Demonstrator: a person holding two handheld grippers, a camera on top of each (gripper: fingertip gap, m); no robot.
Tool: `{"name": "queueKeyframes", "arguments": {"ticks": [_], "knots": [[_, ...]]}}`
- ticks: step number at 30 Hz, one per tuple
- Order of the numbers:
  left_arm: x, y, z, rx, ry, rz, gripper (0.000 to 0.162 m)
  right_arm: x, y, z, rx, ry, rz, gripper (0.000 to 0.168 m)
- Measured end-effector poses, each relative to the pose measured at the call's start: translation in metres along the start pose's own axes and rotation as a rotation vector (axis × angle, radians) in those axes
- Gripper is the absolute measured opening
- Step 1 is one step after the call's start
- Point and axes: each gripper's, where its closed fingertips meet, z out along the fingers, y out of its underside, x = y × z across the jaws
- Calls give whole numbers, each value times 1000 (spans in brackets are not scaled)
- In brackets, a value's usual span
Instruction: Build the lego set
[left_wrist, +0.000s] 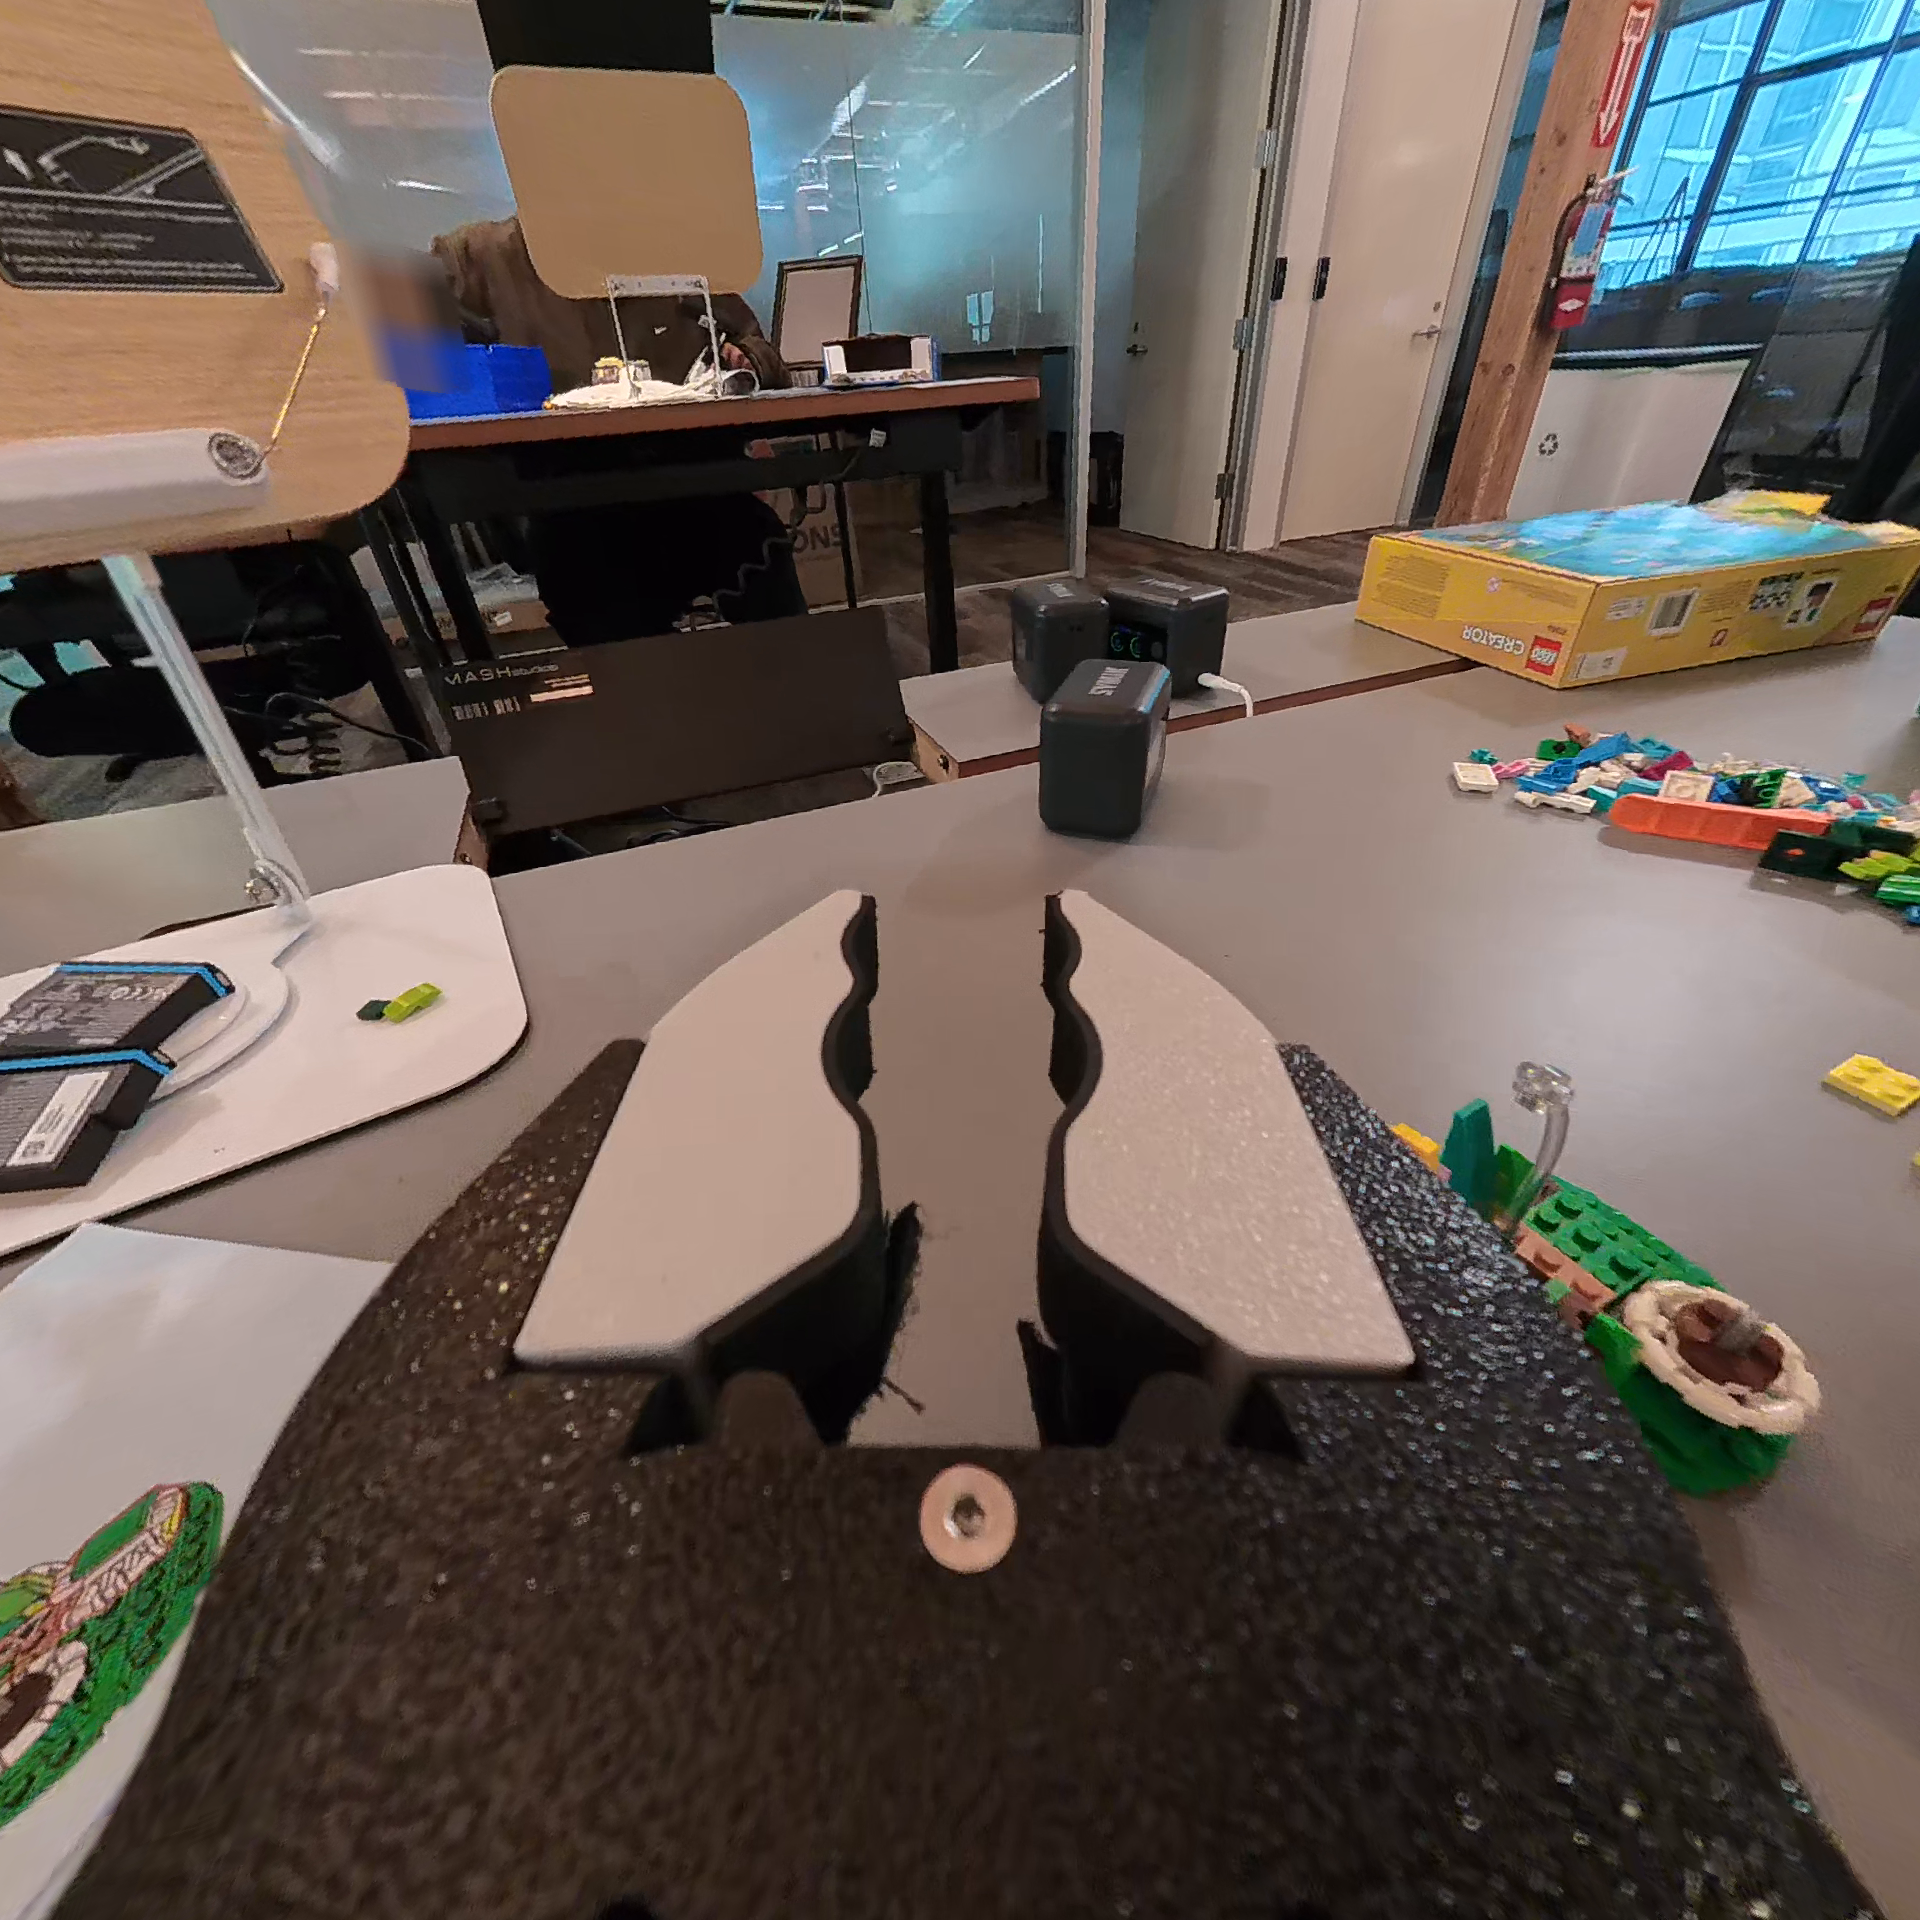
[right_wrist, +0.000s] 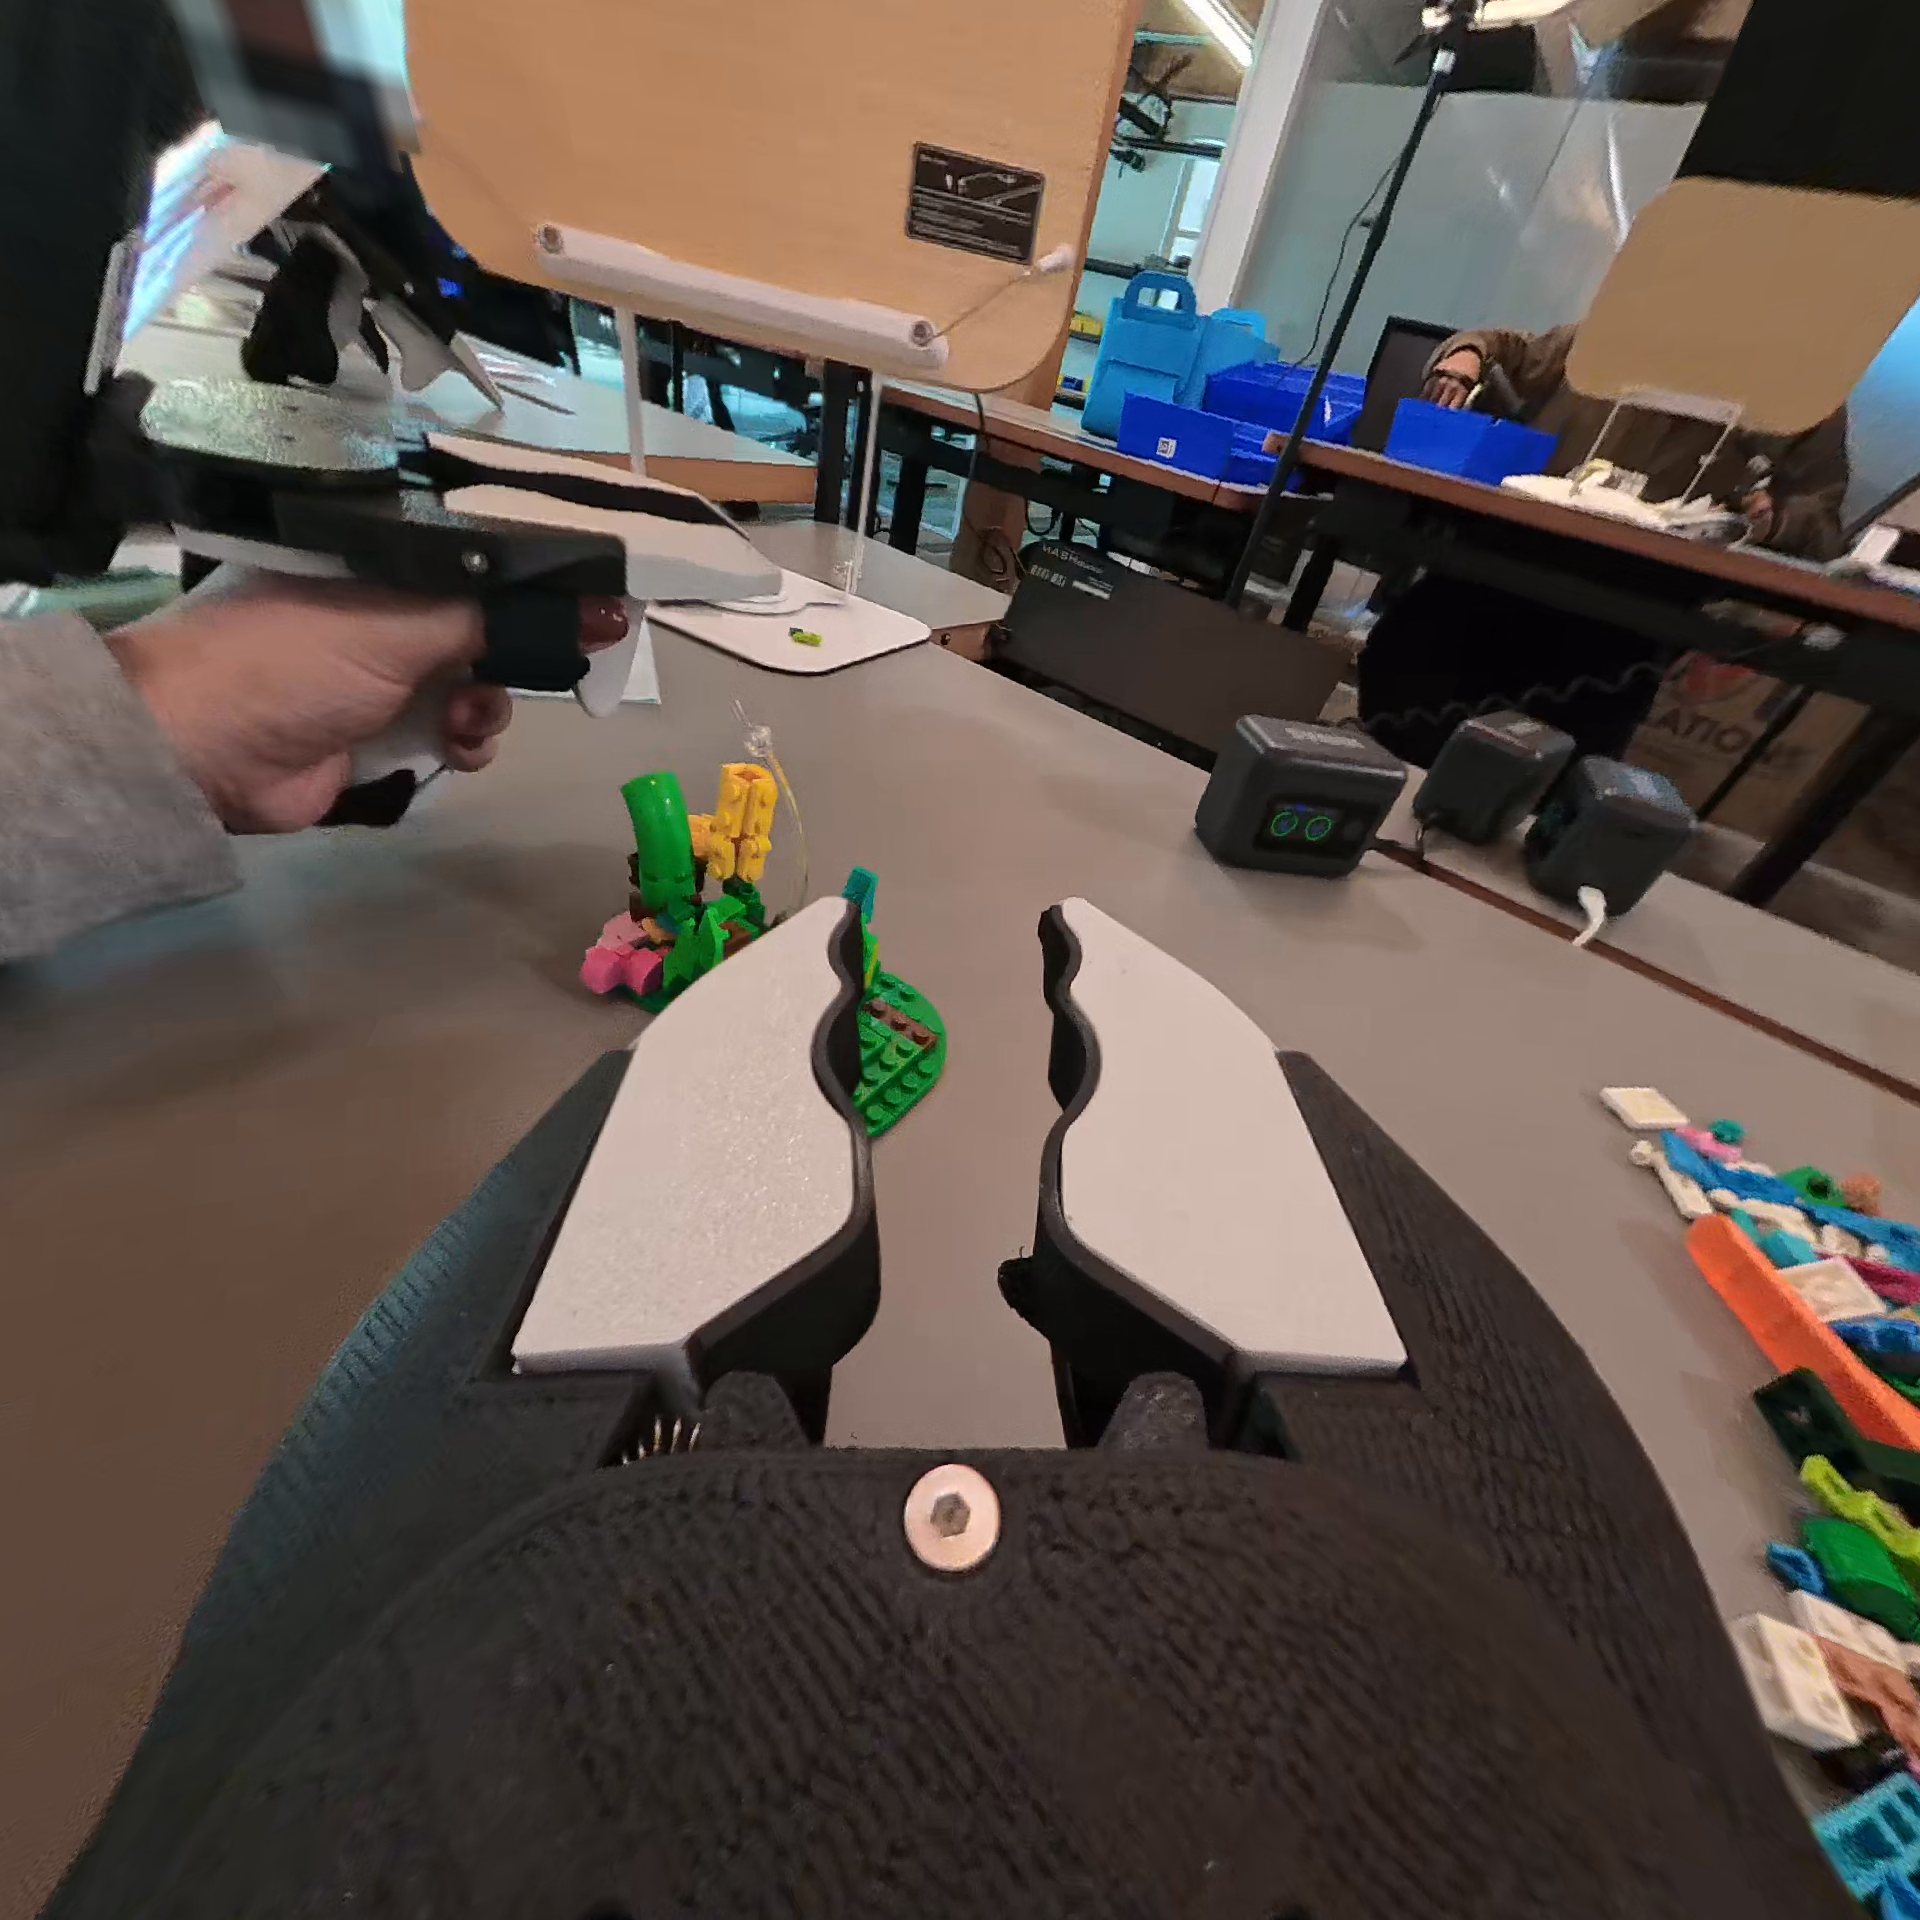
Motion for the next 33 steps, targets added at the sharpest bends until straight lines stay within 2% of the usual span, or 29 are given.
{"name": "queueKeyframes", "arguments": {"ticks": [5,17,22,24,27,29,33], "knots": [[1,-6,-14,48,35,-118,32,-2,-4,-3,34,29,-52,27],[31,5,-25,-4,102,-76,34,8,-5,-5,38,72,-11,24],[26,7,-31,-13,55,-43,34,9,-6,-6,42,79,-14,23],[6,13,-33,-79,-57,37,36,9,-6,-6,42,80,-13,23],[-31,23,-50,-261,-225,238,54,11,-5,-6,42,84,-2,22],[-53,22,-69,-357,-297,368,58,12,-4,-6,41,81,17,22],[-87,39,-100,-634,-274,477,58,14,-6,-6,51,71,63,22]]}}
